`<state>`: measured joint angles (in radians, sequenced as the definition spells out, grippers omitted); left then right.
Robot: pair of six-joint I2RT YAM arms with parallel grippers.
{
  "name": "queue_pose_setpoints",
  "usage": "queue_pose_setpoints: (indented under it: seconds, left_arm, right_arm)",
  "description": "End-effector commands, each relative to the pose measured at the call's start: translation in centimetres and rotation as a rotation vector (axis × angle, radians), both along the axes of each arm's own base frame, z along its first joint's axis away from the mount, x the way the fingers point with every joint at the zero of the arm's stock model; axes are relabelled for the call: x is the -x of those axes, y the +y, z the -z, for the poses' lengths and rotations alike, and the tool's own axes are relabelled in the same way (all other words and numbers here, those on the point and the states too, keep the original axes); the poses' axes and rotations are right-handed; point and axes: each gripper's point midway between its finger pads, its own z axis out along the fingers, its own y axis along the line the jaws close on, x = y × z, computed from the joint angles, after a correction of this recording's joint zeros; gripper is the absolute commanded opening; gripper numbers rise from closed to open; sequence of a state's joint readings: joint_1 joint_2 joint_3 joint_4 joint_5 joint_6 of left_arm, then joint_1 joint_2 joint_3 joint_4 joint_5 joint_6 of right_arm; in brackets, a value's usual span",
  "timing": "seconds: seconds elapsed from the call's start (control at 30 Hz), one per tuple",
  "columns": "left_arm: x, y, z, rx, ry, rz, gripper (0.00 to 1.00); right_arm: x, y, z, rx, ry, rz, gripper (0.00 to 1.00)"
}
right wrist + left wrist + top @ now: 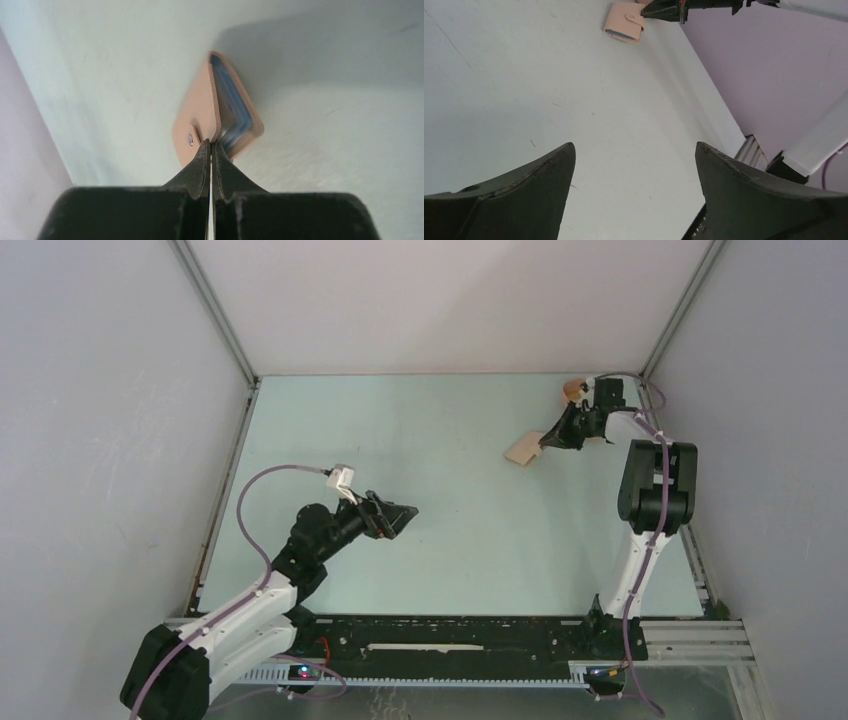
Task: Put the credit cards into the card holder
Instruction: Pick up the card holder from the corner of the board, then place the card holder at the center of the board.
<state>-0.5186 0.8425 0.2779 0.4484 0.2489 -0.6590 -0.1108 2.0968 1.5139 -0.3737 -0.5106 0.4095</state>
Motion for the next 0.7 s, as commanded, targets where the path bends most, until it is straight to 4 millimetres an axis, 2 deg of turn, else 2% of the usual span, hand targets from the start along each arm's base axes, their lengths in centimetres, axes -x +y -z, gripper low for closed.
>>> queue_pose_setpoints:
  seconds: [0.0,0.2,0.3,0.47,0.5,0.67]
  left_arm:
    - [2.2,-0.7,-0.5,0.119,-0.02,0.062,0.94]
    - [4.7,-1.8,1.0,0.174,0.019,0.074,0.94]
    - [5.7,-2.4,2.0,0.184,0.031,0.077,0.93]
    - [6.6,-3.0,2.9,0.172,0.027,0.09,0.89]
    - [7.0,-2.7,4.1,0.15,0.039,0.089,0.89]
    - [6.9,-2.2,4.9,0.111,0.011,0.076,0.87]
  right_arm:
    - [5.0,6.0,-5.4,-0.031,-0.171,-0.368,0.0]
    - [14.5,13.0,-4.9,-0.072,-0.187,-0.792,0.0]
    - [18.0,15.6,-5.1,-0.128,-0.212,-0.959,0.0]
    - [21.0,17.3,-5.3,-0.137,-0.248,-1.133,0.0]
    - [21.4,17.5,-5.1,-0.128,-0.239,-1.151,0.0]
    - [22.5,18.2,-1.9,-0.066,-0.116,-1.205,0.0]
